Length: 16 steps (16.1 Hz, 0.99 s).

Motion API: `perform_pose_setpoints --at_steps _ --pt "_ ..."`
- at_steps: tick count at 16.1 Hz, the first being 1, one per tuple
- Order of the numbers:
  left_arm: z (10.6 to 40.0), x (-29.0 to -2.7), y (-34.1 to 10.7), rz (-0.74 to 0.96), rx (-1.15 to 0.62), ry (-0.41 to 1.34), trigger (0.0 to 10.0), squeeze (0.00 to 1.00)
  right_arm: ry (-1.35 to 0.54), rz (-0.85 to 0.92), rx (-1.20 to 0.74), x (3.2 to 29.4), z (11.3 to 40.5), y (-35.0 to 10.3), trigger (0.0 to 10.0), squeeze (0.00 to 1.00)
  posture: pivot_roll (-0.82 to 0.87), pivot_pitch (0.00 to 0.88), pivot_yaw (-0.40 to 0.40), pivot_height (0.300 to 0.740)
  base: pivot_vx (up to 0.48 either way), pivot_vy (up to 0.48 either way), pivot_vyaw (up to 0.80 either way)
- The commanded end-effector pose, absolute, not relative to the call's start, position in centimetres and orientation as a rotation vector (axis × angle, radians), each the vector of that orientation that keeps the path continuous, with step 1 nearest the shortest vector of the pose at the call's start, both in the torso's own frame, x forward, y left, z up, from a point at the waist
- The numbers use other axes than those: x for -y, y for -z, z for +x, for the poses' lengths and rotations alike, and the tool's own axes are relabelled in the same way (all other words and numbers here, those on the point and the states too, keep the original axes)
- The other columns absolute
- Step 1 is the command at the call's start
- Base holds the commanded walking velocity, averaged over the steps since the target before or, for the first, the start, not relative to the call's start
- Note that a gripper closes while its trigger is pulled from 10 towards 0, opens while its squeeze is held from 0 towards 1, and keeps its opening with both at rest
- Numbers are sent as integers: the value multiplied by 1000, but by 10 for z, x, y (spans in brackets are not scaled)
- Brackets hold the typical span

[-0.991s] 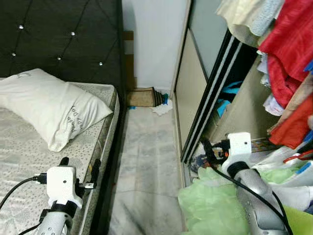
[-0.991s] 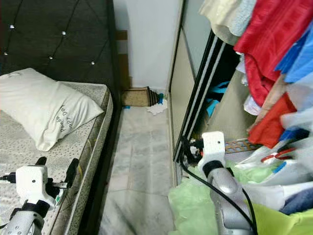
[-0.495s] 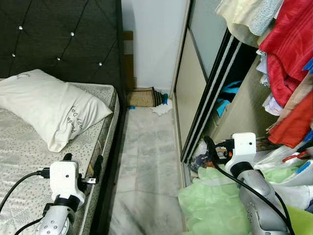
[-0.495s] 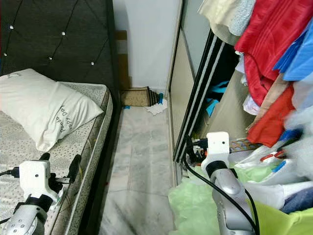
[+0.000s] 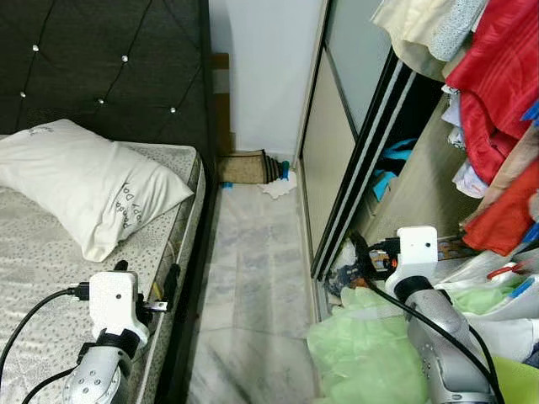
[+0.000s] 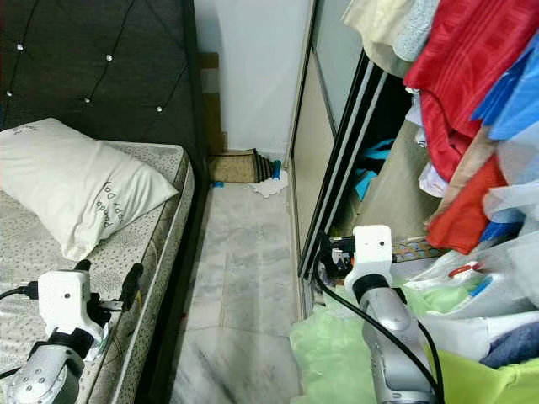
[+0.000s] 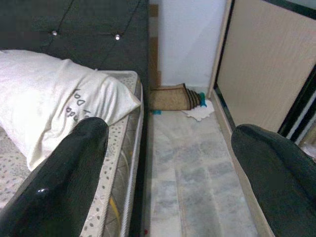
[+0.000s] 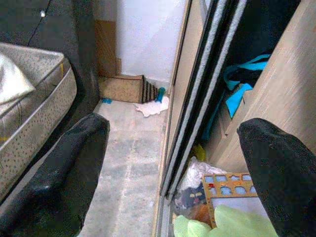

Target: Clean up the room

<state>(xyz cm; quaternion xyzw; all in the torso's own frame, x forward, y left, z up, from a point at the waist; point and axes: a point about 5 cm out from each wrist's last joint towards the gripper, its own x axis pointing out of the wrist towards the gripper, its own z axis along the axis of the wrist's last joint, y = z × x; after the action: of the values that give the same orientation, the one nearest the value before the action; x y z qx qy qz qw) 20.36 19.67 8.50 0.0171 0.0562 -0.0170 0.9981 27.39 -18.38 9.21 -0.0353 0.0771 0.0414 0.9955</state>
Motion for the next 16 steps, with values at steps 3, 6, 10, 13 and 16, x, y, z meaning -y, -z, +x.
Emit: perform_pose_setpoints --at_steps 3,6,10,13,16 --pt "205 -195 -84 33 -128 40 10000 0 -101 -91 -139 179 277 -95 10000 0 12 0 -58 740 0 0 800" --pt "205 -195 -84 42 -130 35 10000 0 -106 -85 -137 178 279 -95 10000 0 17 0 -60 740 0 0 800" --pt "205 -194 -83 64 -131 20 10000 0 -115 -78 -132 177 280 -97 10000 0 12 0 -63 740 0 0 800" --pt "205 -195 -83 72 -130 0 10000 0 -115 -83 -137 177 279 -97 10000 0 11 0 -66 740 0 0 800" --pt "204 -194 -82 76 -133 -5 10000 0 -121 -84 -139 178 279 -96 10000 0 15 0 -69 740 0 0 800"
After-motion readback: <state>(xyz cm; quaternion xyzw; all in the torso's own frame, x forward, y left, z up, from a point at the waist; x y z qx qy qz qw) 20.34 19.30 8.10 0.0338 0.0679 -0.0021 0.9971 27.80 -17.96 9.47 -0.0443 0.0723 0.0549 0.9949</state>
